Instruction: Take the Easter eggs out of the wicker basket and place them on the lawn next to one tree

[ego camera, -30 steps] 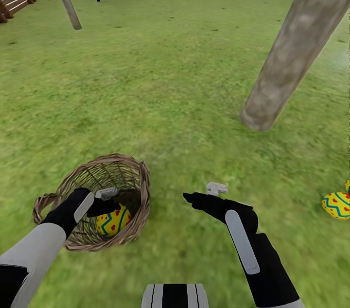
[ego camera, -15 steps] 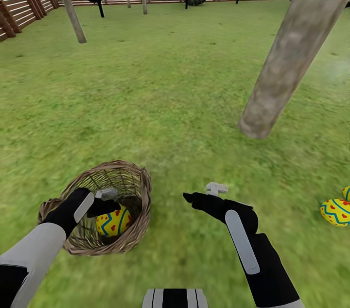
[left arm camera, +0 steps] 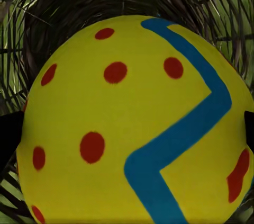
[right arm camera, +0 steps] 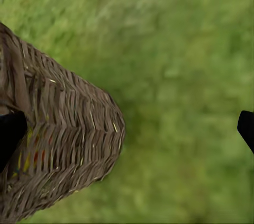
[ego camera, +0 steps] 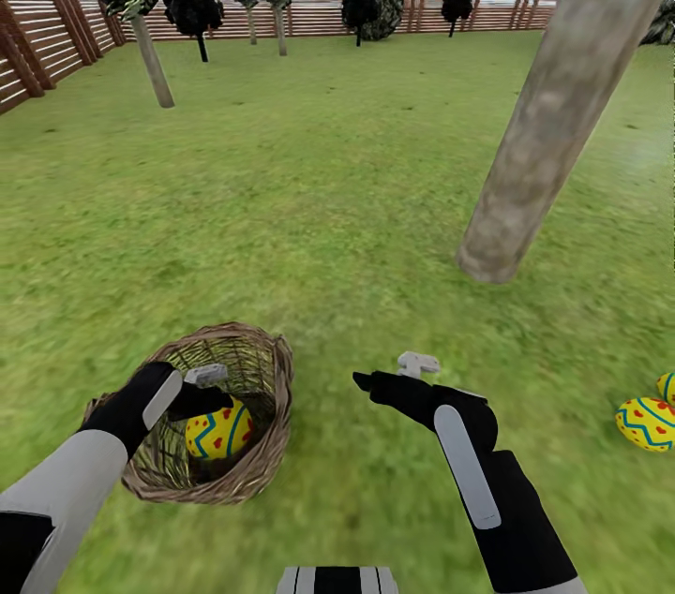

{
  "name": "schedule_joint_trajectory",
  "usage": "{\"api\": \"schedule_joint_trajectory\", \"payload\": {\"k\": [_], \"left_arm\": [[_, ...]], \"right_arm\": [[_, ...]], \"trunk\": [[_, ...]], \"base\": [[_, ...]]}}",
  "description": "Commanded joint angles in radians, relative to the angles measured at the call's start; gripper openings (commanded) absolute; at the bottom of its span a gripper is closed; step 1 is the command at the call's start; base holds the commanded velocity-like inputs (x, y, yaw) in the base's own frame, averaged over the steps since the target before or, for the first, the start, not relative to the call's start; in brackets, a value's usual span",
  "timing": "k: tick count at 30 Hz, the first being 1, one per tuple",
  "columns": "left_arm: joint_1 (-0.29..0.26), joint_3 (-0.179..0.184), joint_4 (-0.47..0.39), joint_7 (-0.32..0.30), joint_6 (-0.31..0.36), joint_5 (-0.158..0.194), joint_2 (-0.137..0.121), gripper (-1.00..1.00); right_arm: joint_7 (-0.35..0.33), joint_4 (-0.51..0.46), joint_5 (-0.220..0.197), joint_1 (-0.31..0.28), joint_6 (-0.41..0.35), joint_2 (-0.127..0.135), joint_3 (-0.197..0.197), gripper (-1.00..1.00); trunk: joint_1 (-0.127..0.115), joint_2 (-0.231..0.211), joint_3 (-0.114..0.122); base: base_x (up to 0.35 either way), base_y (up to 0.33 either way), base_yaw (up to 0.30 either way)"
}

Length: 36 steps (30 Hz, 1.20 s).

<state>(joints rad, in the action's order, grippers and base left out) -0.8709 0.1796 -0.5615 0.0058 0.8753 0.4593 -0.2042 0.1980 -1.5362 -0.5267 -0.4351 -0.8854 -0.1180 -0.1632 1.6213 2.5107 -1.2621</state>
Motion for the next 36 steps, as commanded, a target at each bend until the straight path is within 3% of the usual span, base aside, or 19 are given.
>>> {"api": "schedule_joint_trajectory", "payload": {"k": [1, 36], "left_arm": [[0.0, 0.006, -0.001, 0.0, 0.003, 0.002, -0.001, -1.0], [0.0, 0.008, -0.002, 0.002, 0.034, 0.002, -0.001, -1.0]], "right_arm": [[0.01, -0.001, -0.01, -0.001, -0.003, 0.0, 0.0, 1.0], [0.011, 0.001, -0.01, -0.001, -0.003, 0.0, -0.001, 1.0]], "trunk": [[-0.001, 0.0, 0.003], [-0.016, -0.008, 0.139]], "base": [[0.0, 0.0, 0.0], [-0.022, 0.0, 0.0]]}}
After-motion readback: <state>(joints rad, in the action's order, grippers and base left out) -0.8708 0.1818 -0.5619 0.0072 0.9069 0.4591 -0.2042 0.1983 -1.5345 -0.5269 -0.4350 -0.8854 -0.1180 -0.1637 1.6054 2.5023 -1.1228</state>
